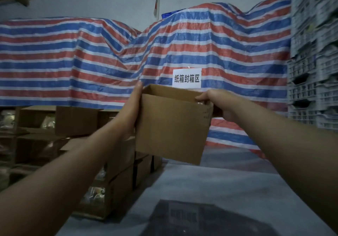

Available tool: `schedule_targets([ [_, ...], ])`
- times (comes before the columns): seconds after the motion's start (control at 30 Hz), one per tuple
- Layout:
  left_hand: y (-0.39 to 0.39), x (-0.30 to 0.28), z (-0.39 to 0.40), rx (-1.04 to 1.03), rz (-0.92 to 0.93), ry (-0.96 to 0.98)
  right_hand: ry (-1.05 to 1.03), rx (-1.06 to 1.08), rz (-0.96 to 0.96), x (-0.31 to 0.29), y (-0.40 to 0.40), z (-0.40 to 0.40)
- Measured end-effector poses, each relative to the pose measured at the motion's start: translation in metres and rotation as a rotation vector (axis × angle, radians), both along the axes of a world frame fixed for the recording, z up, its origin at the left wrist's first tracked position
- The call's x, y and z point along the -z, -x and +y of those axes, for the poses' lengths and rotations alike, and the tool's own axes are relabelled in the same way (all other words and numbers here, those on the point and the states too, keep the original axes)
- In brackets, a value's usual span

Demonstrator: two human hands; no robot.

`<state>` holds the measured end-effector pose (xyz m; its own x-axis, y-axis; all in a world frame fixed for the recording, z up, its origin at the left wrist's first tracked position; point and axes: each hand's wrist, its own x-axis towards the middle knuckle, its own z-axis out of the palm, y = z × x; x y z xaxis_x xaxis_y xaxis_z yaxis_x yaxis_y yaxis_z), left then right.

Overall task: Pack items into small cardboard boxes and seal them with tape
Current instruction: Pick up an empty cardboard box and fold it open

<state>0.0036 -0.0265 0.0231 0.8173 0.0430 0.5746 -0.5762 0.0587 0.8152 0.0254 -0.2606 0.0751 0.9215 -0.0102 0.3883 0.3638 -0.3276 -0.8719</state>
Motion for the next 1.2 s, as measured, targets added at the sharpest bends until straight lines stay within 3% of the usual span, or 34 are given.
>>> schedule_targets([
  [0.2, -0.035, 0.064, -0.070, 0.206, 0.244, 0.136, -0.165, 0.083, 0.210, 0.060, -0.011, -0.058],
  [0.37, -0.061, 0.100, -0.110, 0.155, 0.240, 0.174, -0.387, 0.087, 0.302, 0.113, -0.027, -0.087],
  [0.63, -0.087, 0.133, -0.122, 0.169, 0.344, 0.210, -0.327, 0.114, 0.346, 0.149, -0.054, -0.102],
  [0.83, -0.099, 0.143, -0.113, 0.237, 0.369, 0.194, -0.370, 0.077, 0.323, 0.162, -0.066, -0.110],
  [1.2, -0.114, 0.169, -0.110, 0.292, 0.364, 0.256, -0.722, -0.065, 0.172, 0.205, -0.070, -0.097],
])
